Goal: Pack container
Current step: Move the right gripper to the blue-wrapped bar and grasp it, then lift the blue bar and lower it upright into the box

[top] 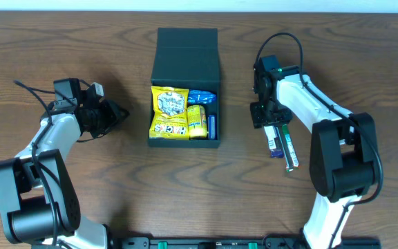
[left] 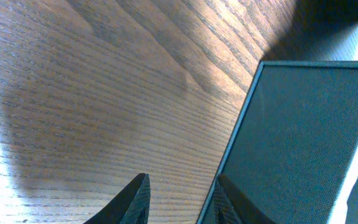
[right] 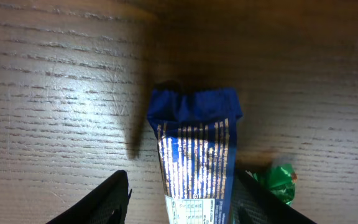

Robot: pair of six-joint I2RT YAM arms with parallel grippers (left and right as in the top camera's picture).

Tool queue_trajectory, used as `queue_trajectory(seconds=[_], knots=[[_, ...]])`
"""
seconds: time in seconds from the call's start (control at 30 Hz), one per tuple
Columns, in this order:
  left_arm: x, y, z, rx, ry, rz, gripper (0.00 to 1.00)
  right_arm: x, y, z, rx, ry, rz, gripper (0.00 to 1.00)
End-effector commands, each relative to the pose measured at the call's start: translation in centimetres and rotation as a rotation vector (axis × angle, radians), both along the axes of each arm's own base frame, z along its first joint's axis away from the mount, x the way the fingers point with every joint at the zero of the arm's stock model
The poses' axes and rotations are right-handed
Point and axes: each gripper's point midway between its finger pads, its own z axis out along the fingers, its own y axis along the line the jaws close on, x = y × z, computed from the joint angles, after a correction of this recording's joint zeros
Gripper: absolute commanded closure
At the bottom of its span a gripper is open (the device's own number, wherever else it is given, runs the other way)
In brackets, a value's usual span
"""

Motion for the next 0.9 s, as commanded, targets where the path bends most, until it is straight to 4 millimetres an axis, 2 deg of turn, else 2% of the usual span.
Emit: queue_trajectory(seconds=[0.0,0.4,0.6,0.87], knots=[[0.7,0.4,0.2,0.021,-0.016,-0.004,0.65,0.0,-0.1,0.1,-0.004,-0.009,0.025,0.48],[0.7,0.4,0.2,0.022,-0.017,-0.004,0.65,-0.1,-0.2,-0.9,-0.009,0.012,0.025,0.55],[0.7,0.4,0.2,0.022,-0.017,-0.004,0.65,0.1,-0.2,-0.9,-0.007,0.003,0.026,0.65],[0.7,0.4,0.2,0.021,-0.016,-0.004,0.65,0.3,-0.2,-1.0,-0.006,-0.003,0.04,0.66]])
